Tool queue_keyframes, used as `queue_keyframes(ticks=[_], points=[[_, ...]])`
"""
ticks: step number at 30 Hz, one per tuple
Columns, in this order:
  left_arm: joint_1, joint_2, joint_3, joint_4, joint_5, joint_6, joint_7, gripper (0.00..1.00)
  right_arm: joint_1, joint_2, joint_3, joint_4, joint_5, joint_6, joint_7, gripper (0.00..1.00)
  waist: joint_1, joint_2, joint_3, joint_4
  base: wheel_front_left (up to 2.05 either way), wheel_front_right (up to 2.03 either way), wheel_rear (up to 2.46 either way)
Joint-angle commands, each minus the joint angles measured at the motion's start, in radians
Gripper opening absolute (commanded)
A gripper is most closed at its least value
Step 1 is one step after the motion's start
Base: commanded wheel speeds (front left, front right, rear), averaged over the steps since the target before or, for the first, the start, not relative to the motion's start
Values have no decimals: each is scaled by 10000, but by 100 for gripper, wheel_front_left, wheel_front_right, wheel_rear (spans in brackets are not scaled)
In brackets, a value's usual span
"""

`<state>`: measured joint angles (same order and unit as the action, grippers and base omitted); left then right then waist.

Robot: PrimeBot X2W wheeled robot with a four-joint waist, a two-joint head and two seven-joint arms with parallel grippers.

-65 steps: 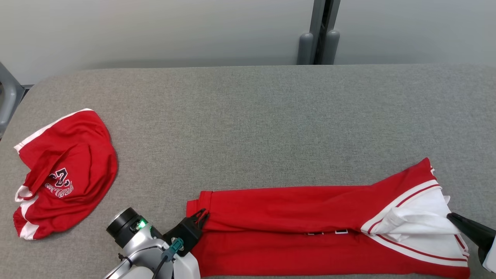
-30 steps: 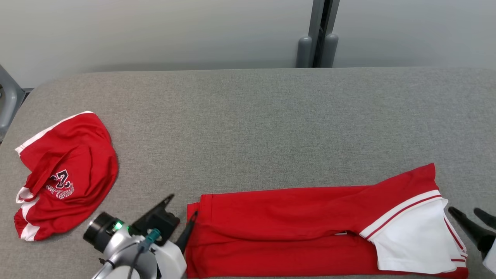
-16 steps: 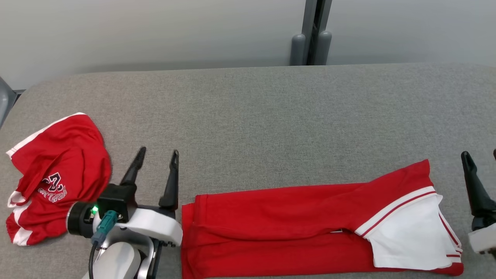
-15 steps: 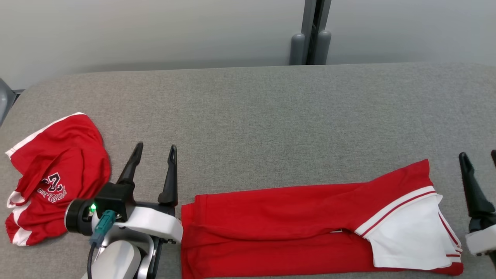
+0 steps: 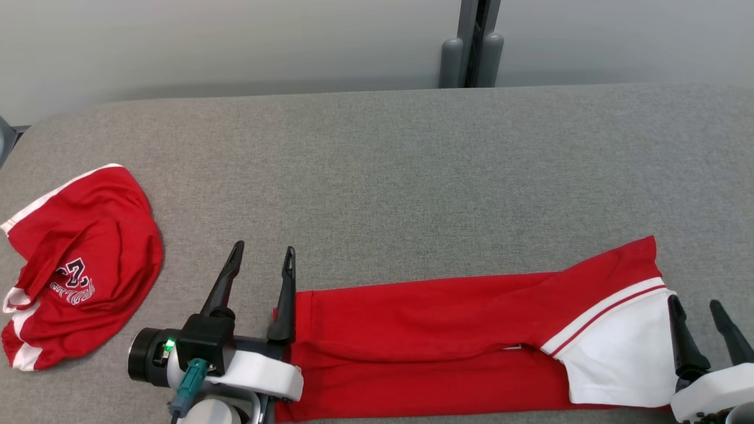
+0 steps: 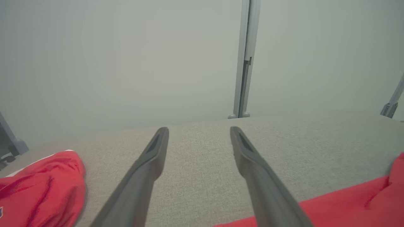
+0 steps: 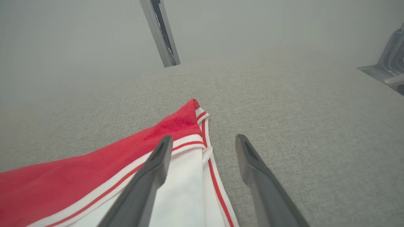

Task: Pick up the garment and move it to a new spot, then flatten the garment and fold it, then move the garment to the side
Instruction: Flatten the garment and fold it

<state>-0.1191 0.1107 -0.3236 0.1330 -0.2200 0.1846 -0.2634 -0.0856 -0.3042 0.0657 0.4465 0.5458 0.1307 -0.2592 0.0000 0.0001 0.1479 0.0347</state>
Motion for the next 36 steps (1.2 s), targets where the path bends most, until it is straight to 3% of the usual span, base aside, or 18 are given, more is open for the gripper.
queue_keyframes(ticks=[1,7,19,20,21,27,36], points=[[54,13,93,32,117,-83,-13,100,-169,-12,7,172,94,0,-69,100,0,-1,25,22,0,0,0],[-49,-186,395,160,636,-522,-14,100,-574,-165,673,1283,443,0,-74,100,0,-1,68,150,0,0,0],[-122,-398,744,610,1167,-750,-14,100,-862,-97,1582,2711,1083,0,-31,100,0,-1,155,352,0,0,0],[-111,-408,772,604,1178,-754,-14,100,-880,-83,1761,2763,1196,3,-22,58,0,-1,155,348,0,0,0],[-103,-418,799,595,1198,-770,-14,100,-912,-92,1931,2782,1293,8,-8,1,0,-1,159,338,0,0,0],[-94,-441,962,556,1259,-826,-15,100,-1029,-360,2255,2526,1834,0,-24,0,0,-1,160,249,0,0,0],[9,-518,1072,592,1302,-883,-15,100,-968,-862,1335,2757,1823,-1,-47,0,0,-1,29,76,0,0,0]])
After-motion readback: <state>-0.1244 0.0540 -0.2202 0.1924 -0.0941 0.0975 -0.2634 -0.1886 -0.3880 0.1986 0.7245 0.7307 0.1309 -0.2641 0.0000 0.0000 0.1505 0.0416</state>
